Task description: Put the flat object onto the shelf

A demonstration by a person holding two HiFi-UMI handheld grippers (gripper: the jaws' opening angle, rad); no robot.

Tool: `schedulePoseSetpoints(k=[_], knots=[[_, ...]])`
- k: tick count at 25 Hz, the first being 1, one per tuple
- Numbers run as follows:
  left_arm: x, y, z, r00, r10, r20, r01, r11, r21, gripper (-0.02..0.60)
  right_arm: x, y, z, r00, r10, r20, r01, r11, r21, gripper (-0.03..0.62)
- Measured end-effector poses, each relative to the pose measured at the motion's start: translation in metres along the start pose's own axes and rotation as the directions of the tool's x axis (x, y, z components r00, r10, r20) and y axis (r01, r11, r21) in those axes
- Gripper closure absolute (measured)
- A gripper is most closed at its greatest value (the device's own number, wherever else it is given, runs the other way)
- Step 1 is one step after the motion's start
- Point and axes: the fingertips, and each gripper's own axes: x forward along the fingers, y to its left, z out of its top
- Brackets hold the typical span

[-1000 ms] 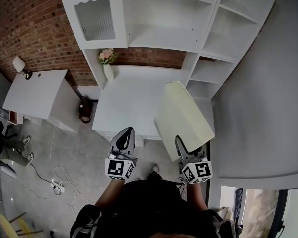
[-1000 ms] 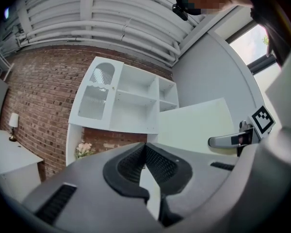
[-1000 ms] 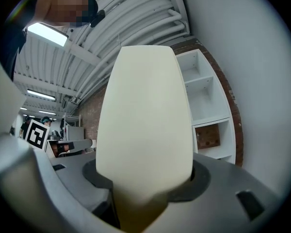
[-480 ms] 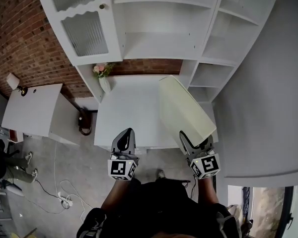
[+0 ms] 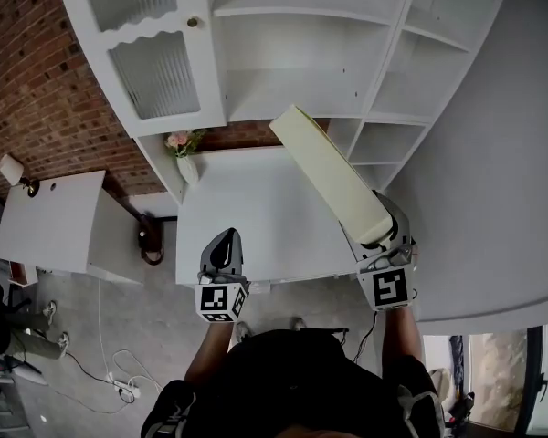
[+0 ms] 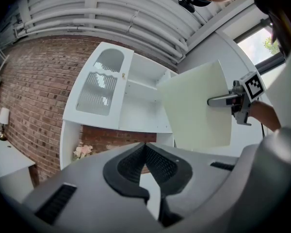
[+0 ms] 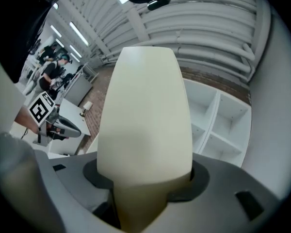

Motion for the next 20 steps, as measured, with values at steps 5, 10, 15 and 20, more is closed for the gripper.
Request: schedulePoseSetpoints(k=[5, 10, 15, 20], knots=[[0.006, -0.002, -0.007, 1.0, -0.026, -0.011, 0.025, 0.999, -0.02, 0.572, 0.006, -0.024, 0.071, 0.996, -0.067, 0.054, 0.083, 0.918, -0.389, 0.321], [0.011, -0.008, -0.003, 0.998, -0.057, -0.014, 0.057, 0.998, -0.027, 0.572, 0.018, -0.054, 0.141, 0.978, -0.177, 0.107, 0.204, 0.738, -0.643, 0.321], [0.009, -0.008, -0.002, 0.998, -0.063, -0.024, 0.062, 0.998, -0.02, 0.572, 0.051, -0.085, 0.189, 0.967, -0.223, 0.124, 0.239, 0.621, -0.746, 0.319], [0.006, -0.007, 0.009, 0.998, -0.058, -0.025, 0.057, 0.998, -0.027, 0.572, 0.096, -0.104, 0.221, 0.961, -0.258, 0.099, 0.22, 0.498, -0.839, 0.319]])
